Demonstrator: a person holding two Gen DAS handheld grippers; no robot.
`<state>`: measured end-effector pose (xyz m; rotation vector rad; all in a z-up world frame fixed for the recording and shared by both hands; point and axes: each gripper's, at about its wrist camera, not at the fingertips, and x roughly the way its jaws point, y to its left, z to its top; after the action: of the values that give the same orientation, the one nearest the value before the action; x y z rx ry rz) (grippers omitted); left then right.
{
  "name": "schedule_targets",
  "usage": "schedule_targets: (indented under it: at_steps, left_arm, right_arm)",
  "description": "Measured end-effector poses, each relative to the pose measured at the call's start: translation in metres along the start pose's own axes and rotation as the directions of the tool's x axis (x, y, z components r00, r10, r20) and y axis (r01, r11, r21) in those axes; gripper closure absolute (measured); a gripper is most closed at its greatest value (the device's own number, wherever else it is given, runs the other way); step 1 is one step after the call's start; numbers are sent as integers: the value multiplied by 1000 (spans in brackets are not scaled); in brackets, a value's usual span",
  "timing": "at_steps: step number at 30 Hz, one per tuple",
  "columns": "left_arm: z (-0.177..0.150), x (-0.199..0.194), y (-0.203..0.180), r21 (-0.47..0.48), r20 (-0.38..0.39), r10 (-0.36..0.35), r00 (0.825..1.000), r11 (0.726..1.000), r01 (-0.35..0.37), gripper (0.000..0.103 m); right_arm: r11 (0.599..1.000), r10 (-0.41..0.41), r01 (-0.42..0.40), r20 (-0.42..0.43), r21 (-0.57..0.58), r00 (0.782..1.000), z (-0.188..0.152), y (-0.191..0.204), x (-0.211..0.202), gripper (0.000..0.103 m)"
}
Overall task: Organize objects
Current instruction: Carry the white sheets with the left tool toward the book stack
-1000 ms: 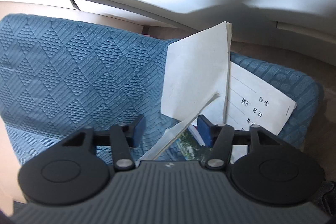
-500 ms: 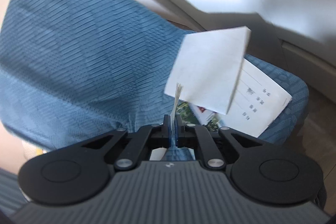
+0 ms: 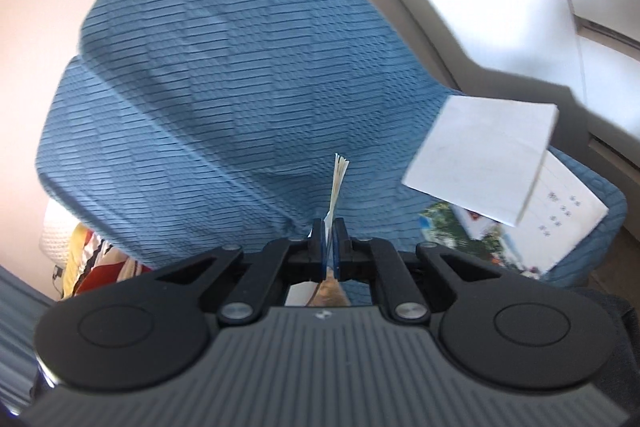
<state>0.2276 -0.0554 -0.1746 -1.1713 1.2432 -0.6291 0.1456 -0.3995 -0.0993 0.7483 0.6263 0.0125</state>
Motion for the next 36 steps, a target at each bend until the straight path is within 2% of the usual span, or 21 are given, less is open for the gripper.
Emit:
schedule_targets:
  at_steps: [7,12,19,25,30,36]
  left_arm:
    - [18,-44,-11,31,49,-39,998,999,37,95]
    - [25,-65,-4,44,75,-42,996,998,38,94]
    - [42,-91,20,99,127,22,992,994,-35,94]
    - [57,-103,47,145,140,50,989,987,-70,93]
    - [60,-104,75,124,167,103,981,984,-124,94]
    - [57,-101,101,136,165,171,971,971,-195,93]
  right_arm:
    - [998,38,-37,2,-44,999,-10,43,3,97]
    - [995,59,-59,-5,-79,998,-21,64,10,97]
    - [988,47,-53,-43,-148,998,-59,79,36,97]
    - [983,24,-39,-85,-178,996,-96,80,59,97]
    - [974,-11,-14,-109,-226,994,-120,81,67,97]
    - [959,-71,23,-159,-281,985,-142,77,75,96]
